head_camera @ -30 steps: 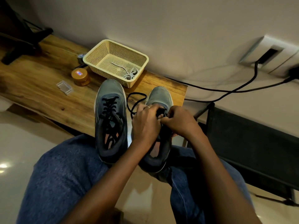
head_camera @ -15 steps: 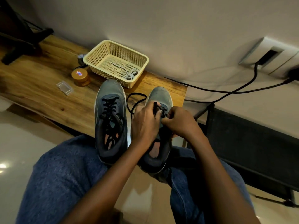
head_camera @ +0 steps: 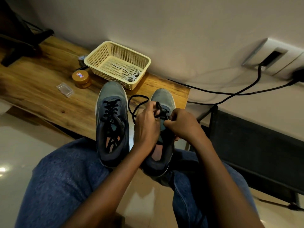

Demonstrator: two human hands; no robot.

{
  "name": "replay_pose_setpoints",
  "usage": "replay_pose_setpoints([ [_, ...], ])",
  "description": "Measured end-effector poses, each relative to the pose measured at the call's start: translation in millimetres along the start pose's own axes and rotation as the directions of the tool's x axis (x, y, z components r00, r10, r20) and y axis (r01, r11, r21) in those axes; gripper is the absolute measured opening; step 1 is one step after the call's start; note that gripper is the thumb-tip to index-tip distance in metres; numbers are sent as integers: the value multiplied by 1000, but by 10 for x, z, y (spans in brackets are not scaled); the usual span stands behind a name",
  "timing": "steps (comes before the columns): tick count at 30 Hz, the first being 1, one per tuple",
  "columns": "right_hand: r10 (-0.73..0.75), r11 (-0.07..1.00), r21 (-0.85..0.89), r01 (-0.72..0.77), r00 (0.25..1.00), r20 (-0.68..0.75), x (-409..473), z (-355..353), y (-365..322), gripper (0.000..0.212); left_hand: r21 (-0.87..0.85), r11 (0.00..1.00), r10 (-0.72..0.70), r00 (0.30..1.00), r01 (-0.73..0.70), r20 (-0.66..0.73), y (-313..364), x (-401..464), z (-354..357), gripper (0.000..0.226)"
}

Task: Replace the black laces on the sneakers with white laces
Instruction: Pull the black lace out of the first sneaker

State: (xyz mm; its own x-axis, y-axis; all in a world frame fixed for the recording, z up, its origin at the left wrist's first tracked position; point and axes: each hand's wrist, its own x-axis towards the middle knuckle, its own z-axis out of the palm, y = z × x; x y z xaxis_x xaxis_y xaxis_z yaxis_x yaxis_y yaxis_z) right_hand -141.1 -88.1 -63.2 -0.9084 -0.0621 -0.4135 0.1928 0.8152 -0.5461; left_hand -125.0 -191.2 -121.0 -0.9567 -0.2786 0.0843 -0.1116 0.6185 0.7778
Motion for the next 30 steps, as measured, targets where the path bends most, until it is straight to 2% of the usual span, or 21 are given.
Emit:
replay_pose_setpoints([
  [3,-9,999,-35,9,1000,-4,2,-2,1,18,43,998,47,998,-49,49,-59,18,51,31],
  [6,-18,998,-56,18,1000,0,6,-3,2,20,48,998,48,999,-48,1,-113,31,73,23],
  [10,-4,1000,-31,4,1000,-2,3,0,-1,13,-51,999,11,996,-16,-89,-132,-5,66,33],
  [14,-13,1000,-24,12,1000,-18,17,-2,-2,15,-286,953,33,975,-97,-219,-96,-46,102,27],
  [18,-26,998,-52,25,999,-23,39,0,3,12,-470,876,-73,932,-111,-355,-21,-75,53,28],
  [21,-14,998,-66,11,999,-33,50,3,10,11,-503,856,-130,895,-116,-427,34,-55,28,24],
  [23,-9,998,-61,6,999,-53,54,16,16,14,-466,879,-110,904,-105,-412,52,-36,10,24],
  [26,0,999,-46,-3,997,-76,52,41,28,19,-437,899,-161,954,35,-254,72,48,-64,25],
  [28,9,998,-63,-13,998,-62,51,49,34,24,-495,862,-213,965,112,-153,133,115,-179,34],
  [30,11,996,-84,-15,999,-47,50,48,34,27,-599,788,-266,956,144,-120,228,163,-354,41],
])
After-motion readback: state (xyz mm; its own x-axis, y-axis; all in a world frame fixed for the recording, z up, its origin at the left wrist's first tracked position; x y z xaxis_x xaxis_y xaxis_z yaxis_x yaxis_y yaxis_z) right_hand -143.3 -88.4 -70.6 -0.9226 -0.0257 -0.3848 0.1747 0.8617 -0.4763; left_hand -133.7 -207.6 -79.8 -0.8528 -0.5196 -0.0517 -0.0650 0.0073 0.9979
